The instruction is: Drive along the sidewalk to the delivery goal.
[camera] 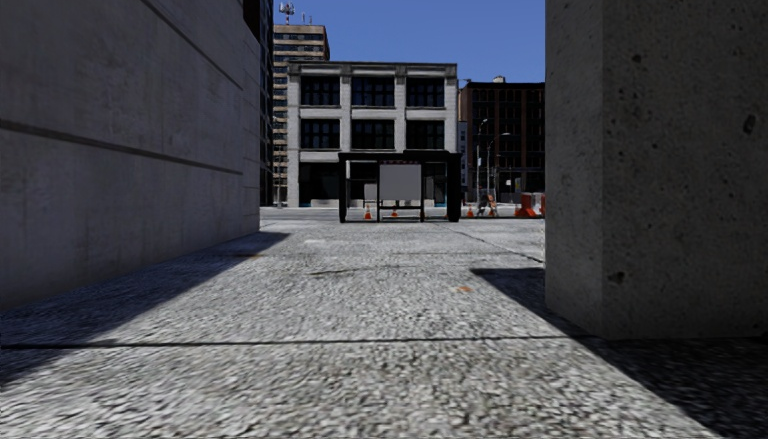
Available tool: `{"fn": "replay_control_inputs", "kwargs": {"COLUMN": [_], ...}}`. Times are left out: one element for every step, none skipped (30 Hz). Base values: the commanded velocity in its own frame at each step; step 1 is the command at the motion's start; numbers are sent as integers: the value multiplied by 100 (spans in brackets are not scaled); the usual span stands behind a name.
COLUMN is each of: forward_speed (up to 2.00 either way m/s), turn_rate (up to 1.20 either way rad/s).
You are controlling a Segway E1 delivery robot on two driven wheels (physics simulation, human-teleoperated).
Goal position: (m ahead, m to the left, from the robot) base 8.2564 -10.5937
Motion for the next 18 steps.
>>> {"fn": "replay_control_inputs", "kwargs": {"forward_speed": [200,200,200,200,200,200,200,200,200,200,200,200,200,200,200,200,200,200], "turn_rate": [0,0,0,0,0,0,0,0,0,0,0,0,0,0,0,0,0,0]}}
